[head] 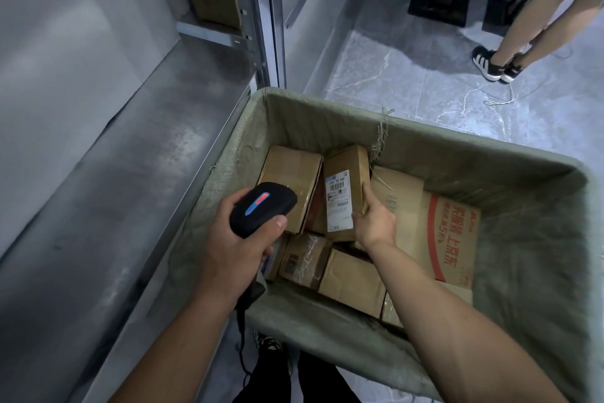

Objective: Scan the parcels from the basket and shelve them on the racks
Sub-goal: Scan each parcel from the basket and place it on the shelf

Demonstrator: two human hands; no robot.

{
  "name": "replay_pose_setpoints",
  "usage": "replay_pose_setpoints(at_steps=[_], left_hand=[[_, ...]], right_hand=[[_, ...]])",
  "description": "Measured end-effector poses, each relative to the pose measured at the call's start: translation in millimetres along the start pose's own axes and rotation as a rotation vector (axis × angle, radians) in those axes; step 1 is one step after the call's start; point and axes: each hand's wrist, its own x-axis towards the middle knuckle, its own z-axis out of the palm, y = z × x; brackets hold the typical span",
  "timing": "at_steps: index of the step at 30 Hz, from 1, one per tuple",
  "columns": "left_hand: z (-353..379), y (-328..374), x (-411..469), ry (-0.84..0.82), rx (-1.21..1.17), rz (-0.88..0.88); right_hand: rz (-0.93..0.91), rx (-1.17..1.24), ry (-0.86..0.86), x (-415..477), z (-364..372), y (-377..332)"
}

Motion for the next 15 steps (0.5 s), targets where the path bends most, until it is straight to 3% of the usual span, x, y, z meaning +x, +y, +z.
replay_pose_setpoints(at_steps=[5, 15], left_hand=[[3, 6, -14, 0.0, -0.04, 0.015], [-19, 22, -61, -0.054, -0.072, 0.118]], right_hand=[[-0.012, 0.149, 0.002, -14, -10, 4], [-0.212, 0.355, 0.066, -86, -49, 5]])
